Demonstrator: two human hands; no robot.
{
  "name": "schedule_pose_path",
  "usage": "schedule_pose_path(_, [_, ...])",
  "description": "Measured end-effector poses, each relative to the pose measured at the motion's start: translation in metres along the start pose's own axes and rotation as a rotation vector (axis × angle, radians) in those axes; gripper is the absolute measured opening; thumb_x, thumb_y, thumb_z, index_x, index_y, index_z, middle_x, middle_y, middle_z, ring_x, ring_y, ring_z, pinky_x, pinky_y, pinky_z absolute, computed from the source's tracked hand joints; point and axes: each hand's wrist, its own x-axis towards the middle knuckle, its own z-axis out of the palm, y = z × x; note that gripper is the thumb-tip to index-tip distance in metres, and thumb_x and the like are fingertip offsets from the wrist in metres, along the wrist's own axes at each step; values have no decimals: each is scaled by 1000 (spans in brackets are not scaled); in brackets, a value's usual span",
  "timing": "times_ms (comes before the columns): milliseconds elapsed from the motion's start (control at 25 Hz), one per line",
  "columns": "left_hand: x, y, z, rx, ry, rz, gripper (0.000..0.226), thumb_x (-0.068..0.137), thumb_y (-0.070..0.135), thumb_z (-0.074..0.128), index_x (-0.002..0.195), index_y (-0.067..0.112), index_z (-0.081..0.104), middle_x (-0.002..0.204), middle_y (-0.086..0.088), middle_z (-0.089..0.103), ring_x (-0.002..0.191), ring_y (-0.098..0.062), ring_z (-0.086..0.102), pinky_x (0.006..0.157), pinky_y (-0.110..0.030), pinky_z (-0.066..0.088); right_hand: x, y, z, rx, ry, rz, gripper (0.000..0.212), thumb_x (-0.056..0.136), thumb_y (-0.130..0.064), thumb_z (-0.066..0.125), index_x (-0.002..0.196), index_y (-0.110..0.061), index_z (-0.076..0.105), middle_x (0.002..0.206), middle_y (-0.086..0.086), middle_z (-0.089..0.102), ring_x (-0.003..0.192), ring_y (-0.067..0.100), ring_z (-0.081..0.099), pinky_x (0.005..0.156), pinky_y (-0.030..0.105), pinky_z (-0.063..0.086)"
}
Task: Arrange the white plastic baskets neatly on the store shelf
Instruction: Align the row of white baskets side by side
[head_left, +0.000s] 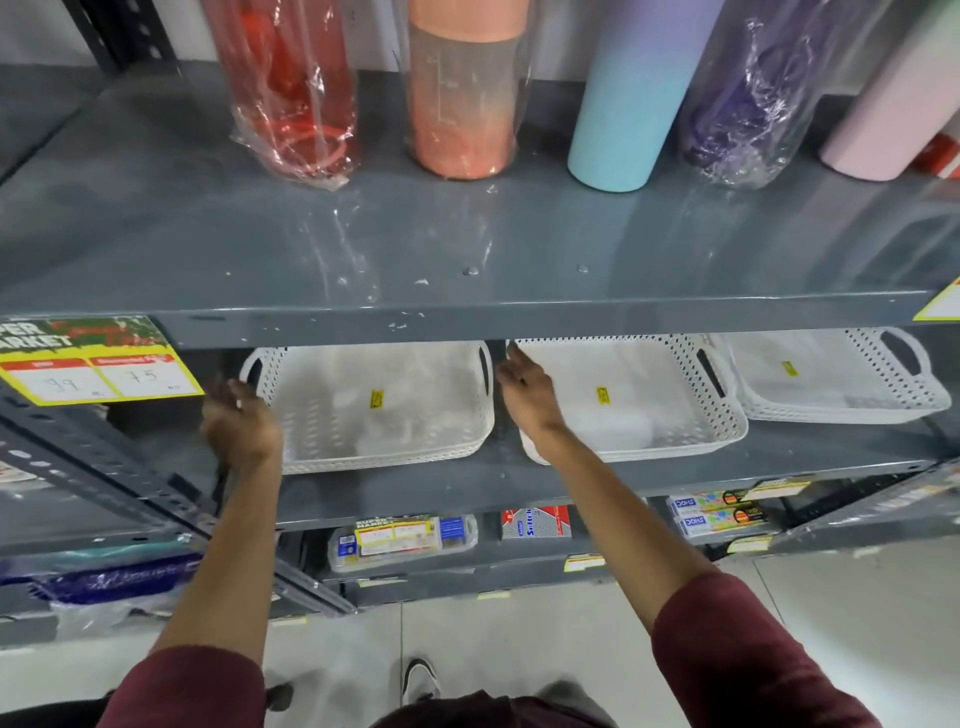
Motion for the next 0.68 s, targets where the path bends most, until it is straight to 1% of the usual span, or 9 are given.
schedule_pose_path(80, [-36,15,19,-41,-90,237,40,95,24,45,128,8,61,128,-14,67,119,-28,64,104,-37,49,3,0,-39,-51,117,-144,37,99,-9,50,136,-6,55,118,14,67,98,22,62,87,19,41])
schedule_pose_path(160, [-77,29,48,-53,-239,331,37,92,25,48,123,13,64,122,-10,72,115,-25,67,102,-39,52,12,14,-89,-132,190,-202,38,98,-16,51,134,-5,56,116,15,68,86,20,61,78,22,45])
schedule_pose_path(240, [-122,41,81,9,-388,367,38,92,29,52,124,15,63,120,-10,72,116,-26,67,104,-38,50,21,34,-147,-207,260,-188,41,98,-21,51,137,-9,53,125,16,66,94,23,66,82,18,51])
schedule_pose_path(320, [-163,54,111,226,-553,367,54,95,41,51,141,13,49,140,-11,60,131,-29,55,111,-36,40,28,54,-203,-314,362,-217,42,98,-18,52,140,-12,51,126,18,67,109,29,66,95,27,51])
schedule_pose_path(400, [-192,66,140,443,-683,306,80,91,54,51,153,9,27,152,-16,46,138,-35,46,111,-41,39,38,74,-255,-427,415,-212,45,96,-18,55,141,-13,49,126,21,66,113,34,64,97,37,49])
schedule_pose_path(480, [-202,69,162,556,-727,257,95,86,57,58,155,7,16,150,-20,45,136,-38,47,109,-43,42,56,92,-291,-560,364,-162,56,95,-28,57,145,-9,41,141,19,55,127,36,54,105,42,44])
schedule_pose_path(520, [-207,70,173,584,-725,251,96,85,54,60,155,6,15,149,-21,46,136,-38,47,110,-43,42,69,100,-307,-644,307,-115,66,94,-36,58,148,-7,34,150,18,45,135,36,46,110,44,40])
schedule_pose_path(600, [-214,68,185,603,-668,283,83,90,44,58,153,5,20,150,-22,44,136,-40,46,111,-44,40,92,115,-324,-724,157,23,87,91,-51,58,154,-8,16,161,17,22,146,35,29,116,45,31])
schedule_pose_path(680, [-220,63,184,612,-598,274,71,96,39,50,153,6,23,151,-24,43,135,-43,46,110,-45,40,109,129,-331,-652,-10,136,92,93,-55,53,156,-10,5,163,17,15,148,35,23,118,43,27])
